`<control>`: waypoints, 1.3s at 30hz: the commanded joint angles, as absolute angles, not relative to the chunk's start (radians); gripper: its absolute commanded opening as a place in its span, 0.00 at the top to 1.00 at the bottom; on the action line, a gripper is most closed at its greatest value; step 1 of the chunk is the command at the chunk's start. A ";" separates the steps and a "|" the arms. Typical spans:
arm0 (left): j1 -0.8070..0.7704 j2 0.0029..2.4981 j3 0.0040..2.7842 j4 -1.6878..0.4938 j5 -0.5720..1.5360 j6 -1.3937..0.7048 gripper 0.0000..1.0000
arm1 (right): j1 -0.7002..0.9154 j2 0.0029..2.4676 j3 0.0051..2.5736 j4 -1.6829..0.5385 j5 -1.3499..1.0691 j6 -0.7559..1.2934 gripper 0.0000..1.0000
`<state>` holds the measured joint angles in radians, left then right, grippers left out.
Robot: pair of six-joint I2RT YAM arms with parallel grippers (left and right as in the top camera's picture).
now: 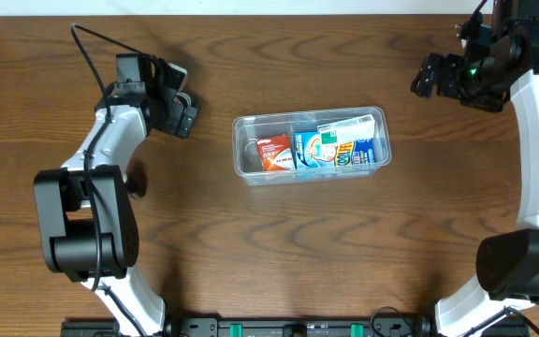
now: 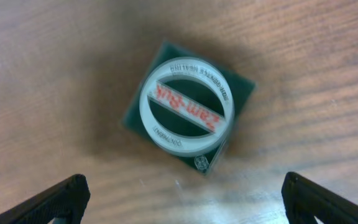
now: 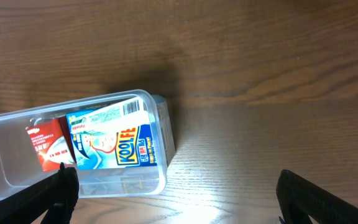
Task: Pack container
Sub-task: 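Grasp the green Zam-Buk tin with the left gripper and lift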
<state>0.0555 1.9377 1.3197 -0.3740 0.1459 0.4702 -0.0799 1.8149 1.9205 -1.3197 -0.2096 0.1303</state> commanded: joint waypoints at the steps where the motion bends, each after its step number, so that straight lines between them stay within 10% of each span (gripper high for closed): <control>1: 0.053 1.937 1.436 -0.453 0.139 0.390 0.02 | -0.072 1.812 1.932 -1.320 -0.214 0.144 0.01; 39: 0.035 2.260 1.772 -0.692 0.138 0.569 0.02 | -0.072 1.812 1.932 -1.320 -0.214 0.145 0.01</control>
